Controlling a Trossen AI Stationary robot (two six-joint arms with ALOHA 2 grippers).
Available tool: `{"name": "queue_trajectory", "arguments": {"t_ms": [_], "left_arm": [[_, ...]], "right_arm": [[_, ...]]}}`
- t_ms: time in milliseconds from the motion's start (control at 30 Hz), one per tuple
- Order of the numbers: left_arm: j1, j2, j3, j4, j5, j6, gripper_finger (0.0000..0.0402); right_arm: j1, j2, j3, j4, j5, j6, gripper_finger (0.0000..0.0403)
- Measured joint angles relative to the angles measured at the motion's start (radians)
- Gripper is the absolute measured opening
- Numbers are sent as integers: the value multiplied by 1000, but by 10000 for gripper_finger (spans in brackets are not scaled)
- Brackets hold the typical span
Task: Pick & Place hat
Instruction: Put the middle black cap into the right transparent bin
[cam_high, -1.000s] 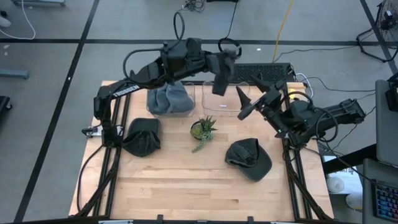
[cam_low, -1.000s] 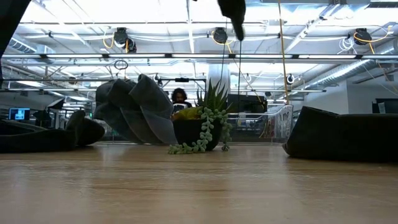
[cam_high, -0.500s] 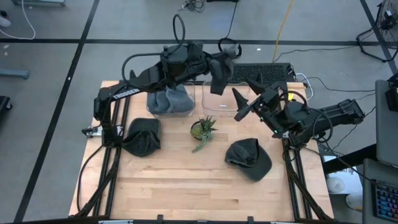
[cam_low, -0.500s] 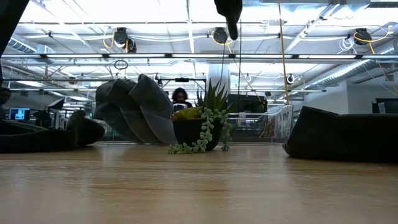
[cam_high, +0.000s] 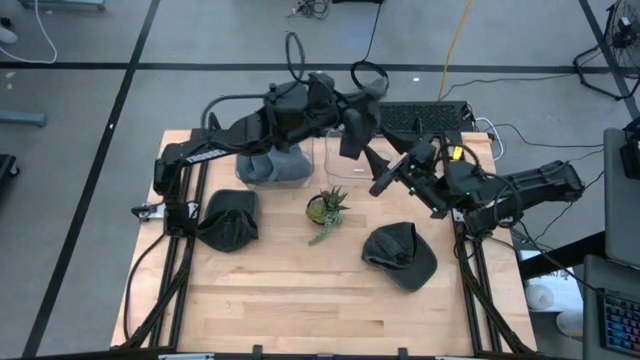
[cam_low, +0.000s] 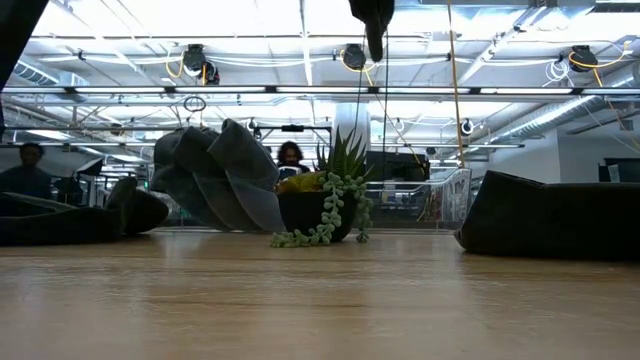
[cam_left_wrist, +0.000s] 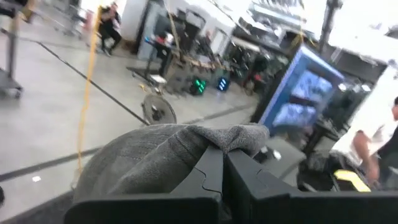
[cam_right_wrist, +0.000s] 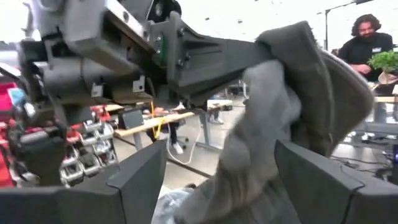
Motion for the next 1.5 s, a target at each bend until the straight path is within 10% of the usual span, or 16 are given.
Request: {"name": "queue_trajectory", "arguments": {"t_ms": [567,900,1033,1500], "left_arm": [[-31,29,0,54,-12,-8,0],[-30,28,0,53,-12,-14,0],[-24,28,0,52,5,-7,1],[101,-38,1,-226,654,-15,77]], "right_arm": [[-2,-1,0,-72,58,-4,228],[-2,0,0,-72,58,-35,27],[6,-5,0,-73,58,-65,25],[109,-249,0,-151,52,-122,25]]}}
